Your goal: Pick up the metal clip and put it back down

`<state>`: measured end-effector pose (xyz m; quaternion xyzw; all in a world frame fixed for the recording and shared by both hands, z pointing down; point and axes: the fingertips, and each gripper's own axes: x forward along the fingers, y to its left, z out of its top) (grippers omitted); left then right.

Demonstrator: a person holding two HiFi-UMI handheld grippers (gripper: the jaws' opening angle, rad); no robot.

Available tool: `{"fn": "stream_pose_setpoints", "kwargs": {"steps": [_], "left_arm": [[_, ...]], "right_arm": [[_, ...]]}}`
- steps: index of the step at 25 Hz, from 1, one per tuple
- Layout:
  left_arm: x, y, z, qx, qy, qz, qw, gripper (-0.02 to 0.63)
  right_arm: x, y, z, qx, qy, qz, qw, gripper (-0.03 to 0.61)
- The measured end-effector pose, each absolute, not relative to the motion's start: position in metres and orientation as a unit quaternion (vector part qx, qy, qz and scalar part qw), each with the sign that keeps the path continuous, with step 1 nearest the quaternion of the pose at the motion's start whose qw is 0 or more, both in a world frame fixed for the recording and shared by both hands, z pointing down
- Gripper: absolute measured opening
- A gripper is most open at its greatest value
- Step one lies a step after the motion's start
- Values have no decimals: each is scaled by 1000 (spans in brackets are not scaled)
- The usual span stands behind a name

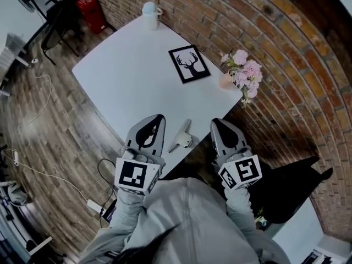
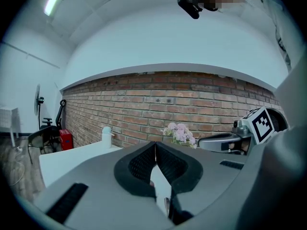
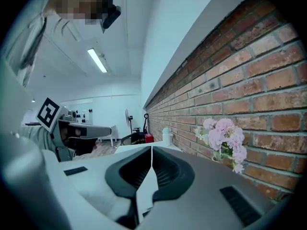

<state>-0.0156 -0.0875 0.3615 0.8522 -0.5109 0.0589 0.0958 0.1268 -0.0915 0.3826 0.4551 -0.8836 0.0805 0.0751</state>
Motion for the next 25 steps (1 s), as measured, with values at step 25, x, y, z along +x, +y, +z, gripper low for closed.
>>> {"fn": "stream_pose_setpoints", "kwargs": {"steps": [25], "left_arm": [[-27, -94, 362, 855, -505, 61, 96, 28]], "right_arm": [[108, -84, 396, 400, -906, 125, 61, 251]]}}
